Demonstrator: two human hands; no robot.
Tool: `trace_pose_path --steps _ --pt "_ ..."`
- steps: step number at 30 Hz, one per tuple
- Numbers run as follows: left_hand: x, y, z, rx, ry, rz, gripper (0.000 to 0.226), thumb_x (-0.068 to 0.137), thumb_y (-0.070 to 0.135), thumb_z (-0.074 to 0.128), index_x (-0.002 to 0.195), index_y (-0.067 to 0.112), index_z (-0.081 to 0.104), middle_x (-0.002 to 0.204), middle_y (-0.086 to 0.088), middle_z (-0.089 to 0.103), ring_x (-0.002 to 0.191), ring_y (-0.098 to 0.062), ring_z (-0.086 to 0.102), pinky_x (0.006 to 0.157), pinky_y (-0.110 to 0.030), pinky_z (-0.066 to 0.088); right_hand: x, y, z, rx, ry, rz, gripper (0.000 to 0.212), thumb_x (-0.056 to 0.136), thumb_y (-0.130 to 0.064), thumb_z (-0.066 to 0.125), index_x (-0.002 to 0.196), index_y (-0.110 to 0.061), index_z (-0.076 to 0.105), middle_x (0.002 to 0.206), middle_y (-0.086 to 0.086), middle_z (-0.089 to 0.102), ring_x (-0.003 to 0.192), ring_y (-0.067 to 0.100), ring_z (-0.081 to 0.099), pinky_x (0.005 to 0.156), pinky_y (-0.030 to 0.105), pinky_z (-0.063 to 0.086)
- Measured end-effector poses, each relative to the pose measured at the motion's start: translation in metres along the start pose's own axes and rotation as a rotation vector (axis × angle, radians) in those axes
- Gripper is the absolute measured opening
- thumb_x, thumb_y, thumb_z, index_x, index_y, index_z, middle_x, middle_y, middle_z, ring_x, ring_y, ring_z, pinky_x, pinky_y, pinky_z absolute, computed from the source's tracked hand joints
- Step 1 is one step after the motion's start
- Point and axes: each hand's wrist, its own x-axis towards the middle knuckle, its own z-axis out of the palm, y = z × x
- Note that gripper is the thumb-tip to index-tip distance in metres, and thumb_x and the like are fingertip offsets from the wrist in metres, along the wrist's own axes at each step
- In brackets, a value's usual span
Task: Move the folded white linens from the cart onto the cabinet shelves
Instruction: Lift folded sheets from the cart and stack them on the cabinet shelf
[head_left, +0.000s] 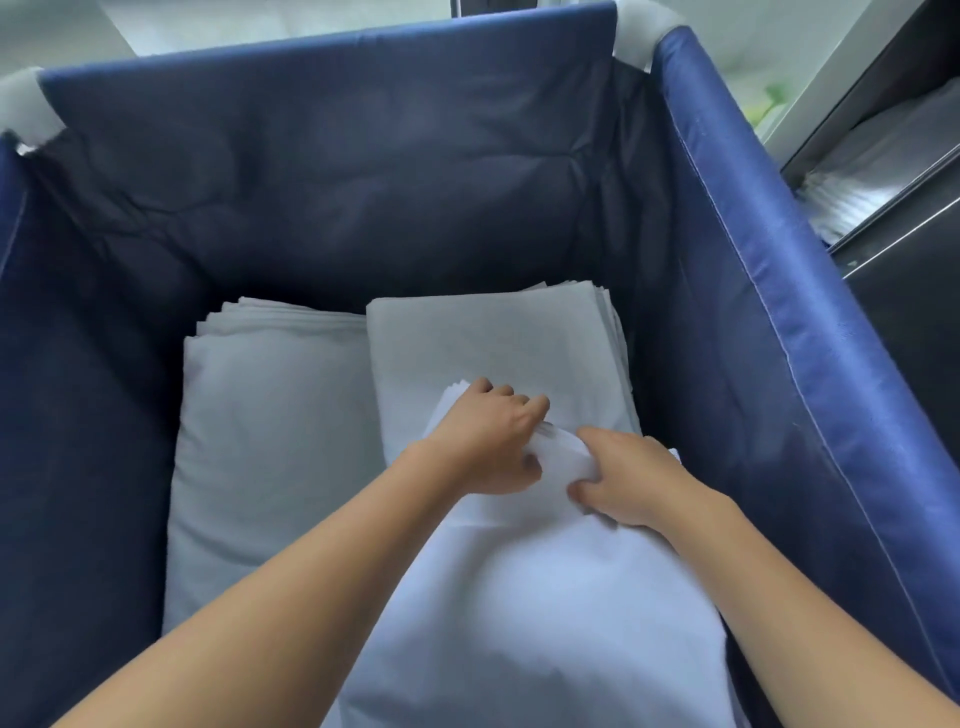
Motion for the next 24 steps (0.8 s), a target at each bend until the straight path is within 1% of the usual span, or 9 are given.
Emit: trace_pose_path --steps 3,5,7,9,13,17,20,22,24 --pt "-0.013 -0.015 -0.005 0.024 0.217 -0.013 0.029 0.083 0.034 0.061 0.103 0.013 0.057 0.090 -0.001 0.064 0.084 -0.028 0.059 0.081 -0.040 0.043 0.005 -0.012 -0.010 -0.064 0.264 -0.078 0.017 0.087 -0.031 0.062 0.097 -0.022 0.051 0.089 -0.008 0.056 0.090 0.020 0.047 0.075 0.032 0.029" --pt "-0.019 -0.028 -0.012 0.041 0.400 -0.068 0.025 0.081 0.032 0.064 0.097 0.014 0.058 0.087 0.000 0.062 0.080 -0.027 0.058 0.077 -0.040 0.044 0.017 -0.025 -0.024 -0.100 0.451 -0.146 0.015 0.087 -0.026 0.065 0.097 -0.021 0.055 0.095 -0.006 0.059 0.094 0.021 0.047 0.081 0.032 0.029" --pt "-0.021 -0.042 -0.023 0.038 0.540 -0.154 0.021 0.080 0.030 0.063 0.093 0.014 0.058 0.086 0.000 0.061 0.079 -0.027 0.056 0.076 -0.038 0.041 0.034 -0.038 -0.041 -0.143 0.623 -0.217 0.017 0.080 -0.020 0.071 0.091 -0.019 0.059 0.087 -0.004 0.062 0.091 0.025 0.053 0.084 0.034 0.032" --pt "-0.023 -0.052 -0.031 0.031 0.631 -0.227 0.020 0.080 0.030 0.062 0.091 0.013 0.059 0.085 -0.001 0.061 0.078 -0.028 0.056 0.077 -0.038 0.037 0.047 -0.051 -0.050 -0.149 0.715 -0.257 0.020 0.072 -0.016 0.077 0.083 -0.019 0.061 0.078 -0.003 0.062 0.082 0.026 0.055 0.086 0.034 0.033" --pt "-0.018 -0.062 -0.032 0.031 0.658 -0.288 0.019 0.077 0.026 0.068 0.088 0.013 0.058 0.082 0.000 0.060 0.077 -0.028 0.057 0.084 -0.038 0.036 0.064 -0.059 -0.055 -0.179 0.742 -0.247 0.020 0.068 -0.017 0.080 0.080 -0.020 0.064 0.072 -0.004 0.062 0.077 0.025 0.055 0.094 0.035 0.034" --pt "0.000 -0.066 -0.031 0.010 0.654 -0.329 0.022 0.077 0.026 0.072 0.090 0.013 0.060 0.083 0.000 0.061 0.078 -0.028 0.058 0.091 -0.044 0.041 0.077 -0.054 -0.064 -0.195 0.746 -0.244 0.020 0.071 -0.018 0.080 0.089 -0.020 0.071 0.081 -0.002 0.067 0.084 0.027 0.057 0.101 0.043 0.038" --pt "0.016 -0.077 -0.033 0.025 0.643 -0.370 0.024 0.077 0.025 0.073 0.093 0.013 0.061 0.083 0.000 0.060 0.078 -0.027 0.056 0.098 -0.046 0.039 0.095 -0.057 -0.072 -0.193 0.779 -0.249 0.019 0.077 -0.018 0.076 0.096 -0.020 0.072 0.087 -0.001 0.068 0.087 0.027 0.056 0.099 0.041 0.037" --pt "0.023 -0.089 -0.029 0.042 0.634 -0.386 0.023 0.077 0.025 0.074 0.093 0.014 0.060 0.082 0.001 0.059 0.076 -0.027 0.056 0.098 -0.046 0.038 0.109 -0.060 -0.073 -0.159 0.806 -0.260 0.018 0.080 -0.017 0.073 0.098 -0.021 0.073 0.088 -0.002 0.068 0.088 0.026 0.055 0.095 0.039 0.036" --pt "0.029 -0.098 -0.017 0.054 0.616 -0.395 0.025 0.076 0.025 0.076 0.093 0.014 0.061 0.081 0.001 0.059 0.076 -0.026 0.055 0.098 -0.048 0.040 0.124 -0.061 -0.066 -0.164 0.776 -0.261 0.020 0.082 -0.017 0.071 0.102 -0.019 0.072 0.093 0.000 0.068 0.092 0.027 0.055 0.095 0.038 0.036"
